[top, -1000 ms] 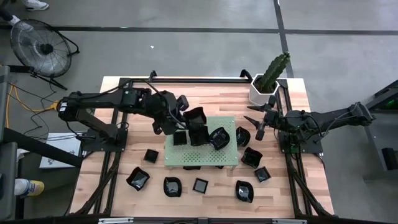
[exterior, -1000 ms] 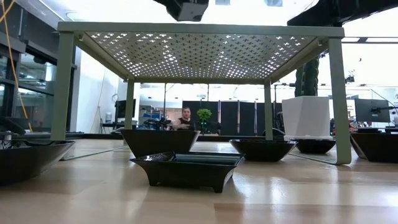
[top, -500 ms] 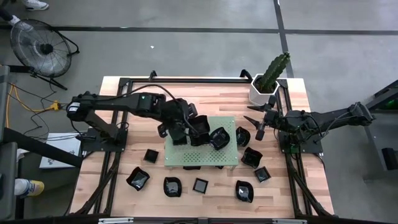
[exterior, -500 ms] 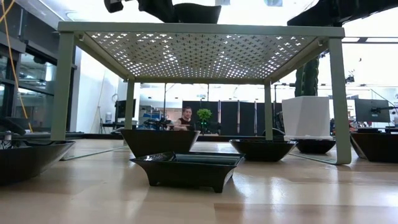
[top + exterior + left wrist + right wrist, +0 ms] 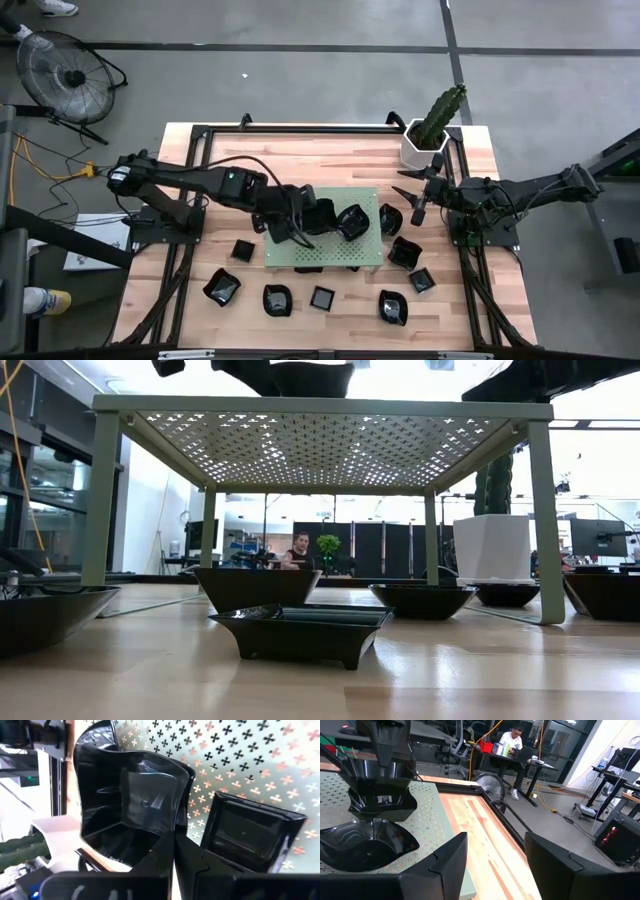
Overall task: Pick & Place Mini shaped plates
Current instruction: Stack the black wave square shaped bowl on top of the black wave square shaped bowl on the shelf
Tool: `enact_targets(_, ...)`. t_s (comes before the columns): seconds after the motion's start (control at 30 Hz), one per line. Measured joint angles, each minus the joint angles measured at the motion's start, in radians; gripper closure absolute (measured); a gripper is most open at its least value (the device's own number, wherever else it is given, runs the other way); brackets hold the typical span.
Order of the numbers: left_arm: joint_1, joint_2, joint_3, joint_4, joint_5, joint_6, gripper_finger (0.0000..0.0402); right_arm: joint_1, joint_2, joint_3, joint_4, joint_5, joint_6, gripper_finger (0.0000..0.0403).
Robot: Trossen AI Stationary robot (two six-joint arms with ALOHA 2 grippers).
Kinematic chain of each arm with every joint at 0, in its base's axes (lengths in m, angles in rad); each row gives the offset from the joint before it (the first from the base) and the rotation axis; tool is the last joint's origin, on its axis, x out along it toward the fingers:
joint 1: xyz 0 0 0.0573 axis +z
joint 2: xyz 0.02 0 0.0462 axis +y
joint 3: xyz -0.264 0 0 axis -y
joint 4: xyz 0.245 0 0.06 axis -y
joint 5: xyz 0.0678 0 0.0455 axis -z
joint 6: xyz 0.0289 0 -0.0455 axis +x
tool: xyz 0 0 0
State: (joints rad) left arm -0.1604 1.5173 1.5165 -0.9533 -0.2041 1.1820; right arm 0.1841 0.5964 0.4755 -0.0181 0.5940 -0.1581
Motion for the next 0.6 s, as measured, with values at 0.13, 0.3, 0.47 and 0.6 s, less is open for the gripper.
enact_targets(0.13,-0.004,0.0,-0.011,0.024,-0.012,0.0,0.0401,0.0,0.0,0.0,0.0,0.0,0.0,0.021)
enact_targets(0.3,-0.004,0.0,-0.011,0.031,0.001,0.0,0.0401,0.0,0.0,0.0,0.0,0.0,0.0,0.021)
enact_targets(0.47,-0.004,0.008,-0.011,0.049,0.012,0.018,0.0401,0.0,0.0,0.0,0.0,0.0,0.0,0.021)
enact_targets(0.6,-0.004,0.029,-0.011,0.046,-0.001,0.021,0.0401,0.0,0.0,0.0,0.0,0.0,0.0,0.021)
